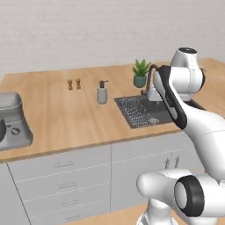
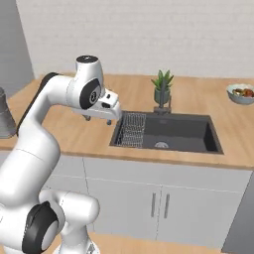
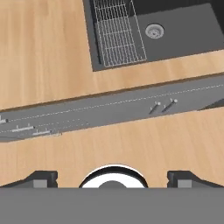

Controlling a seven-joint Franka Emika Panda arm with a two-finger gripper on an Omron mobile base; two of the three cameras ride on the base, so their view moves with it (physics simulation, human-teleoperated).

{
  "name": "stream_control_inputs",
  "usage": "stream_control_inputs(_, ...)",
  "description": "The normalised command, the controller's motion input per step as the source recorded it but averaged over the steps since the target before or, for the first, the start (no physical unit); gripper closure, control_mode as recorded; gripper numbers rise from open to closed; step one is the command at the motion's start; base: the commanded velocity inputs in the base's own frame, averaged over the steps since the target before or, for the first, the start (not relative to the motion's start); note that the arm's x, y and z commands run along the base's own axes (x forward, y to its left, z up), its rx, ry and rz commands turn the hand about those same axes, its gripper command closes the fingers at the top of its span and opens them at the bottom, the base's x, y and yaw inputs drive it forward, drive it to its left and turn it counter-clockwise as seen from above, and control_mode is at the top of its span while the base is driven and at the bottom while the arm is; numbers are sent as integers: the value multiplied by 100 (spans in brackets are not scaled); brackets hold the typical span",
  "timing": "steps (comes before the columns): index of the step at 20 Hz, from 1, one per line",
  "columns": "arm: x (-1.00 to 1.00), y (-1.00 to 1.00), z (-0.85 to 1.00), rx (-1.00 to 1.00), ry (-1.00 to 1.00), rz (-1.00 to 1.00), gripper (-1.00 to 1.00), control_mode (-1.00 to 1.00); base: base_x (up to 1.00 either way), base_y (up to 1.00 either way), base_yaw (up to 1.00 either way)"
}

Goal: Navigate to the stand mixer.

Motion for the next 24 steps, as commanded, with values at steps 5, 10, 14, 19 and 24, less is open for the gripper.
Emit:
stream_control_inputs(5,0,0,0,0,0,0,-100,100,30,-22,75)
stream_control_inputs(10,0,0,0,0,0,0,-100,100,40,6,60)
stream_control_inputs(14,0,0,0,0,0,0,-100,100,57,95,14)
stream_control_inputs(19,0,0,0,0,0,0,-100,100,56,100,0)
stream_control_inputs(24,0,0,0,0,0,0,-100,100,79,97,-11)
